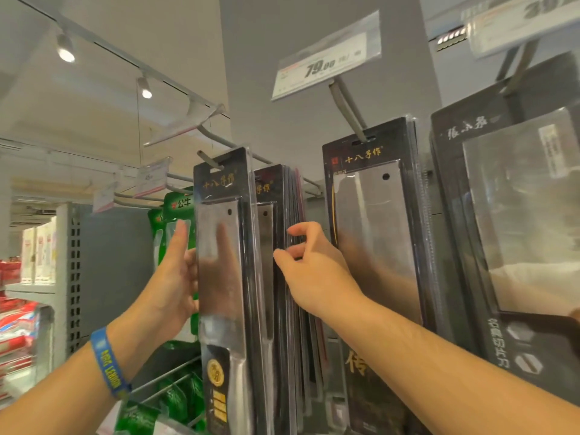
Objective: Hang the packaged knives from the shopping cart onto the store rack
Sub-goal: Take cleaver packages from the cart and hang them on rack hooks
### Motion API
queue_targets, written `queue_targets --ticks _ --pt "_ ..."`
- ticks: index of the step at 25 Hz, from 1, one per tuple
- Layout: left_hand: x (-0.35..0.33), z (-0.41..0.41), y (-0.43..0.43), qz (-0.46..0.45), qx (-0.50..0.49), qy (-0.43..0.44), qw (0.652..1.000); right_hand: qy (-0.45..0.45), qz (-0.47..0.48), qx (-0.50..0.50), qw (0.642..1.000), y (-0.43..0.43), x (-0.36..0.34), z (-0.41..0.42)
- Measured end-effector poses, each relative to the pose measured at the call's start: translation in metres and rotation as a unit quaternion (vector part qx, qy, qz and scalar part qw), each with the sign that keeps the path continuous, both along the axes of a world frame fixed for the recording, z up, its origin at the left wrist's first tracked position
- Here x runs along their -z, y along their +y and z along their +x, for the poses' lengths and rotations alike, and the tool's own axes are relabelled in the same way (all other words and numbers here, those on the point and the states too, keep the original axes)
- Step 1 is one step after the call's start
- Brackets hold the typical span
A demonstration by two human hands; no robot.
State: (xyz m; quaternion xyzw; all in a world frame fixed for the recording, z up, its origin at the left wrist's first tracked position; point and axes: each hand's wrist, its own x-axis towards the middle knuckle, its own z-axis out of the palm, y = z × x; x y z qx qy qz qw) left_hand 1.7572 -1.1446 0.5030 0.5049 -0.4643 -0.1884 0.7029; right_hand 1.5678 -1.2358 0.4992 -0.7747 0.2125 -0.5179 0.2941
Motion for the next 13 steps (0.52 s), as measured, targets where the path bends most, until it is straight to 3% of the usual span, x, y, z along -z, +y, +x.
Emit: queue_targets --ticks 7,11,13 --pt "0.004 -0.004 0.0 -0.006 0.01 -0.031 0.999 0.021 0.032 -0.022 0.999 0.0 -0.001 0.011" --pt "0.014 -0.015 -0.001 -0.124 -0.178 -0.157 0.964 -0.042 0.047 -0.028 0.998 0.0 0.005 0.026" --pt "0.016 -0.031 0.0 -0.16 -0.209 -0.231 0.937 -0.067 0.052 -0.031 0.996 -0.002 0.007 0.035"
